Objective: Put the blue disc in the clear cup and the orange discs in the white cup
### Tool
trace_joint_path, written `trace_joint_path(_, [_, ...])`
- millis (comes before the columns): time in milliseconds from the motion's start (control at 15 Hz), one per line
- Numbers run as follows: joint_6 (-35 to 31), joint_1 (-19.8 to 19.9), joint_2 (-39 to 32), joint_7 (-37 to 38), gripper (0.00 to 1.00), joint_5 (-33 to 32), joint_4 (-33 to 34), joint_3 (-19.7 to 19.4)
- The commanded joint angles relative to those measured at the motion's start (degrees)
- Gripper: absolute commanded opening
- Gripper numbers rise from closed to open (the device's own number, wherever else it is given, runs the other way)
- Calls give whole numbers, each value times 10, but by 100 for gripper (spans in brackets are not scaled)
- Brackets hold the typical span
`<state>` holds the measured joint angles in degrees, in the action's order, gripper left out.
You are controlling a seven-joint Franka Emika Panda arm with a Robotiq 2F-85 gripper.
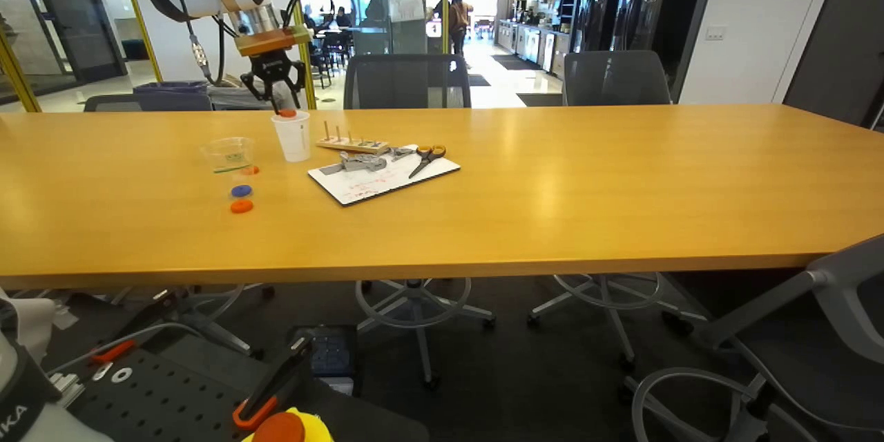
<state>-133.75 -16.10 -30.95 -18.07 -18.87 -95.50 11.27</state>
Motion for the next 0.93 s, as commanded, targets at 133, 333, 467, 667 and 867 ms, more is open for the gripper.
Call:
trace_joint_path(133, [38,2,5,-1,98,32,11,9])
trace_joint_path(333, [49,7,28,0,100,66,-12,22])
trace_joint_path(467, [66,6,42,14,100,95,-22,30])
trace_joint_path(667, [88,-9,69,88,100,121,-49,29])
trace_joint_path(867, [87,-19,94,150,100,138,-83,32])
